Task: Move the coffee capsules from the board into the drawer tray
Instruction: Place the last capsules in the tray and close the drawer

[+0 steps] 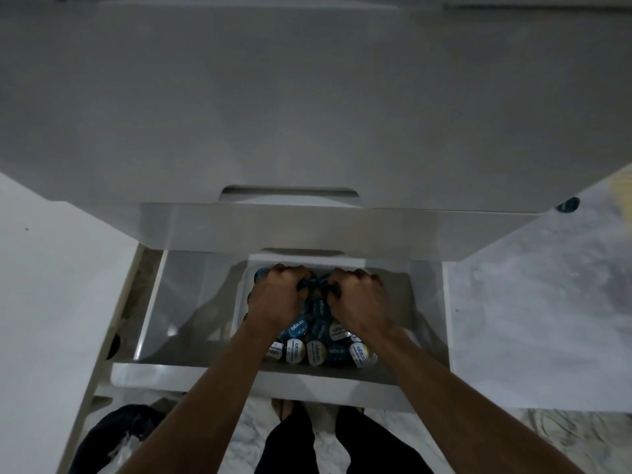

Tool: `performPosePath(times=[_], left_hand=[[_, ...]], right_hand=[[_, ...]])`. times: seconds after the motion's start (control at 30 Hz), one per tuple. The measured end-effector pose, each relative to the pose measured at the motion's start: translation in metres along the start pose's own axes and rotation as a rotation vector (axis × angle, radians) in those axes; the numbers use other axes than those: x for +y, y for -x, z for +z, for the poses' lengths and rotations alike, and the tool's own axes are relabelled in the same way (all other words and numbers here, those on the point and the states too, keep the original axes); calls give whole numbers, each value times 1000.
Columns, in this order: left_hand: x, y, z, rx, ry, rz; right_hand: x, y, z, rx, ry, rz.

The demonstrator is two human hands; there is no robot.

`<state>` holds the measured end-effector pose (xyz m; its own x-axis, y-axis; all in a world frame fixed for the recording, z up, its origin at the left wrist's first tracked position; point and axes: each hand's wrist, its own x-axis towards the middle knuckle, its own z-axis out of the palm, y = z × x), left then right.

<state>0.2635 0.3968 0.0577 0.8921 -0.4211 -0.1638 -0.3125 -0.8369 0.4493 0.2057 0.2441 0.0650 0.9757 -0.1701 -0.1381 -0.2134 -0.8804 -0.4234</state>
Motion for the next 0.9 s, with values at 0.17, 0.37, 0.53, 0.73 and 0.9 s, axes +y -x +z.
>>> performPosePath(times=[0.17,0.37,0.53,0.73,0.9], left_hand=[[0,0,-1,26,0,14],[-1,1,0,57,-56,74],[0,3,-2,57,-48,74],[-2,3,-1,67,-31,40],[-1,2,-1,53,-16,20]], right_hand=[[1,3,-2,-19,2,8],[2,6,-8,-67,-5,18],[3,5,-8,-86,-39,34],[4,2,-8,-77,-34,39],[3,0,-5,-63,-5,12]])
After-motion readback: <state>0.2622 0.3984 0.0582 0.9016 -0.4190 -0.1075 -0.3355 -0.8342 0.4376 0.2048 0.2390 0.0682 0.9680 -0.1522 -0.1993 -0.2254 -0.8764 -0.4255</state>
